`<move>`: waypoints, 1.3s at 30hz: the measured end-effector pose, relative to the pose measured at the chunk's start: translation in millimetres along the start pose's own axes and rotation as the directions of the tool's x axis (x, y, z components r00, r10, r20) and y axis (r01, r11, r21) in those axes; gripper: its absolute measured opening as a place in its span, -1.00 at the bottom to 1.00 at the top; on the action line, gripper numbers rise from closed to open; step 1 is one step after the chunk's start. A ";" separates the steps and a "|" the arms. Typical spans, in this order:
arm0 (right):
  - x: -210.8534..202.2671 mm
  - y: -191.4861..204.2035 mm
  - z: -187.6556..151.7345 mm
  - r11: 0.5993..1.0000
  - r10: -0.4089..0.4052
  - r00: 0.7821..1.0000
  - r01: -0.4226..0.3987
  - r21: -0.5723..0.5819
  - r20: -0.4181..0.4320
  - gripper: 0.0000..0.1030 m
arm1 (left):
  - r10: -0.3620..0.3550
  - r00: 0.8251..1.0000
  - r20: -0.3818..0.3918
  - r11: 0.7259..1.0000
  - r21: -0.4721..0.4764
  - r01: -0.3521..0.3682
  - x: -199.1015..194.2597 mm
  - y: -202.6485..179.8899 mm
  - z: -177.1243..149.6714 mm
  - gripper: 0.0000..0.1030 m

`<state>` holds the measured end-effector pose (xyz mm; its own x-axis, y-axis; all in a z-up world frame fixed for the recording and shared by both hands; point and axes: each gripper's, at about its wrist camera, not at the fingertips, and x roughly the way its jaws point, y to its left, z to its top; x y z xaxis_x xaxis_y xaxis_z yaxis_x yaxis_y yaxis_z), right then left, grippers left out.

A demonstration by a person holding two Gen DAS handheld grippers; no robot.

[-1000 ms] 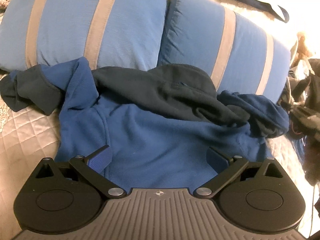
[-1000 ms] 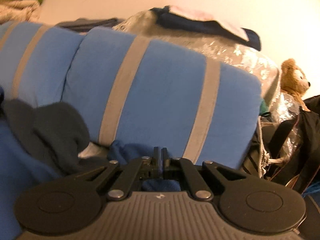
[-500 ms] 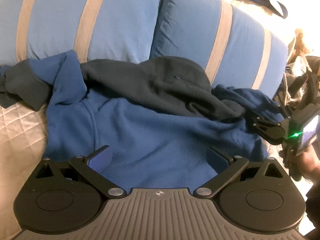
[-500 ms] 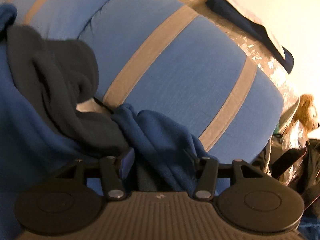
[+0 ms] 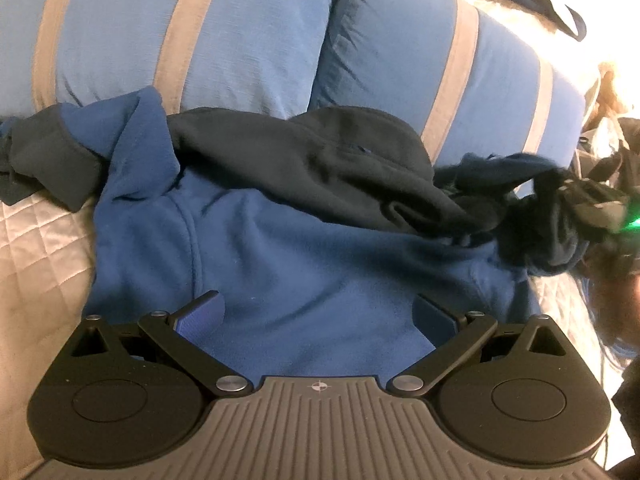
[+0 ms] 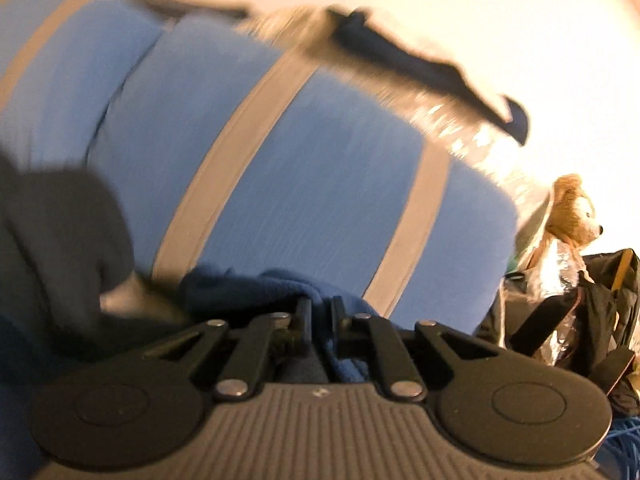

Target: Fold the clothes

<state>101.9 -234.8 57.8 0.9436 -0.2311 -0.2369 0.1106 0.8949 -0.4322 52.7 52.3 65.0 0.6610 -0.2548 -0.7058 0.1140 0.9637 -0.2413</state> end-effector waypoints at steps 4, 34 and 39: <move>-40.8 -17.6 9.5 0.996 0.070 0.997 -0.071 0.049 0.026 -0.83 | -0.006 1.000 0.006 1.000 -0.017 0.006 -3.6 2.1 -0.3 0.99; -100.2 105.3 -59.7 0.769 0.269 0.948 -0.319 -0.553 -0.173 0.09 | -0.059 0.998 -0.031 0.995 -0.081 0.056 -17.7 7.7 -5.3 0.99; -72.2 111.6 -63.5 0.796 0.254 0.933 -0.351 -0.493 -0.254 -0.02 | -0.066 0.997 -0.034 0.994 -0.090 0.062 -18.2 10.6 -5.9 0.99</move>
<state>26.3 -142.6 -28.5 0.8293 -0.0854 -0.5522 -0.3971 0.6052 -0.6900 37.6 66.8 71.4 0.6266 -0.3201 -0.7106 0.0881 0.9350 -0.3435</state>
